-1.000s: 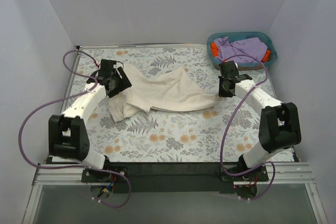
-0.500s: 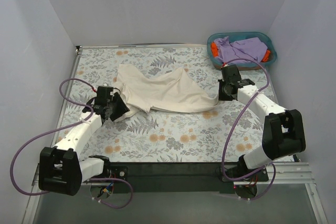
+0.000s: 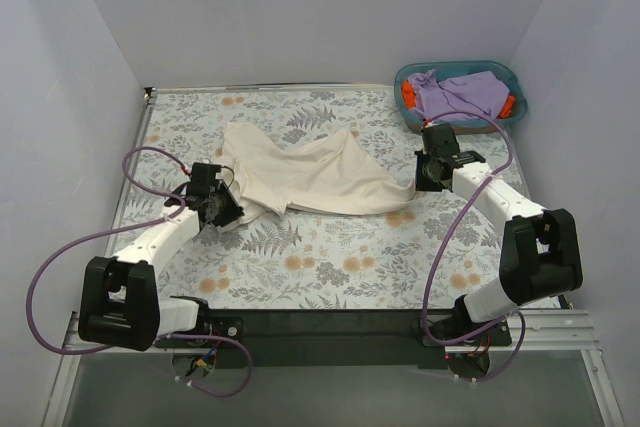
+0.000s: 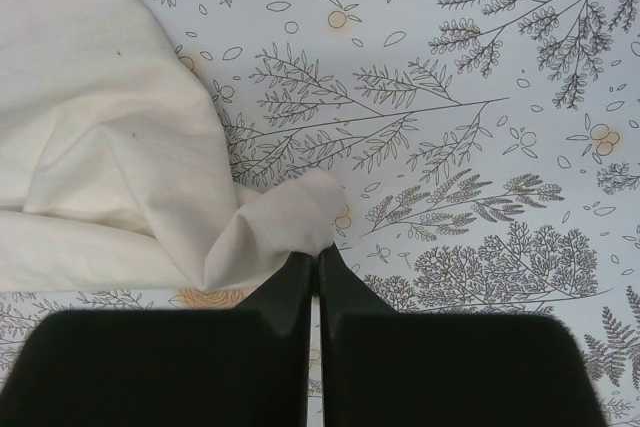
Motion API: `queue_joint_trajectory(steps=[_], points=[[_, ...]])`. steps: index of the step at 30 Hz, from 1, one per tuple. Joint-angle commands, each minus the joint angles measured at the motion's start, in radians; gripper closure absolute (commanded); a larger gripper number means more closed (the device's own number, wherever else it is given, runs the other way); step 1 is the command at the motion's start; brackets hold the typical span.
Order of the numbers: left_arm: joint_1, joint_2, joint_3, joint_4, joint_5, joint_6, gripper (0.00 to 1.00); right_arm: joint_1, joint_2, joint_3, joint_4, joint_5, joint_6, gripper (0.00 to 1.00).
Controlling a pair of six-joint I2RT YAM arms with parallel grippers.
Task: Fold and stack the t-shirts
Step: Flatten the tshirt out
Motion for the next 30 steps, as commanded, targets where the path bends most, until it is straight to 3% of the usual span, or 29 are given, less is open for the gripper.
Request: queue_joint_trajectory(steps=[1,5,14,24,30], points=[[-0.005,-0.019,-0.005,0.019,0.0,0.009,0.81,-0.003,-0.023,-0.006,0.032,-0.007,0.0,0.99],[-0.005,-0.059,0.026,-0.016,0.002,0.003,1.0,-0.003,-0.02,0.016,0.035,-0.011,0.003,0.99],[-0.004,-0.201,0.384,-0.168,-0.179,-0.021,1.0,-0.006,-0.023,0.227,0.0,0.0,0.002,0.99],[0.004,-0.092,0.913,-0.214,-0.376,0.041,1.0,-0.085,0.0,0.593,-0.078,-0.05,-0.01,0.99],[0.004,-0.189,1.022,-0.149,-0.411,0.067,1.0,-0.097,-0.121,0.662,-0.08,-0.031,-0.041,0.99]])
